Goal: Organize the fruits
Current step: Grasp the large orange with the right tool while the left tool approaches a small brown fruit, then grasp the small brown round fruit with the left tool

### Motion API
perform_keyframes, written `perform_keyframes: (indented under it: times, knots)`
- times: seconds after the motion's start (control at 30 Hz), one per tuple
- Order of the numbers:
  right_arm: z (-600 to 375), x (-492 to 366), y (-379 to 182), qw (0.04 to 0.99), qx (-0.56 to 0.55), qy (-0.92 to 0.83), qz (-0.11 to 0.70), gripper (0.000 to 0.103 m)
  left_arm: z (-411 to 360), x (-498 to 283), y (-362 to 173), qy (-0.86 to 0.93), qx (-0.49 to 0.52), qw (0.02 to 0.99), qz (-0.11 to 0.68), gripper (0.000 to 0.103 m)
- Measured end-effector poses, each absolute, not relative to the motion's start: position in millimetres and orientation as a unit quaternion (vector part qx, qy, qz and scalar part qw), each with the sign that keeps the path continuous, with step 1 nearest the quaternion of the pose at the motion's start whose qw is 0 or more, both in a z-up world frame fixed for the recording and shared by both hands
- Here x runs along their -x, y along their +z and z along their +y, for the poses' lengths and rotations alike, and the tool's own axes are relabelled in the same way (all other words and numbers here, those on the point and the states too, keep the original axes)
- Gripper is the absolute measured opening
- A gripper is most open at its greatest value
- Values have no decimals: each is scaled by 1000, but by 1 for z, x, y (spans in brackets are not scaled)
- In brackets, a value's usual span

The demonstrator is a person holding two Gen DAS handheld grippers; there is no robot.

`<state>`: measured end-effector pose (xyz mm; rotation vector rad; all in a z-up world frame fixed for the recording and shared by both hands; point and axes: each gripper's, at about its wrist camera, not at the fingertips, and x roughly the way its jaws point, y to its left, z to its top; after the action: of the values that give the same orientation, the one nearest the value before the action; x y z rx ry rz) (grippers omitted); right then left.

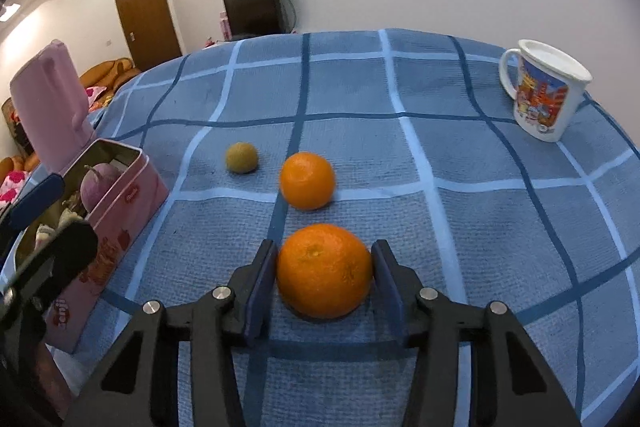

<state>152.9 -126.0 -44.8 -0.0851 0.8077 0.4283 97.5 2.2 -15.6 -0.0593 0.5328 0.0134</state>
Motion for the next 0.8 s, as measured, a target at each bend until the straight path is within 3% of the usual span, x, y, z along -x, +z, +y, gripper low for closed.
perform_keyframes:
  times: [0.17, 0.53, 0.63, 0.7, 0.8]
  knots:
    - [-151, -137, -33, 918, 19, 180, 354, 49, -14, -100, -17, -26, 25, 962, 271, 98]
    - [-186, -136, -32, 921, -38, 160, 352, 49, -52, -133, -36, -105, 2, 928, 358, 57]
    - [-187, -137, -33, 920, -42, 160, 356, 49, -56, -141, -44, -116, 2, 916, 385, 55]
    - [-185, -137, -33, 919, -39, 161, 357, 50, -57, -145, -48, -126, 7, 908, 398, 40]
    - [-183, -138, -34, 918, -34, 163, 359, 50, -55, -149, -54, -131, 16, 901, 413, 35]
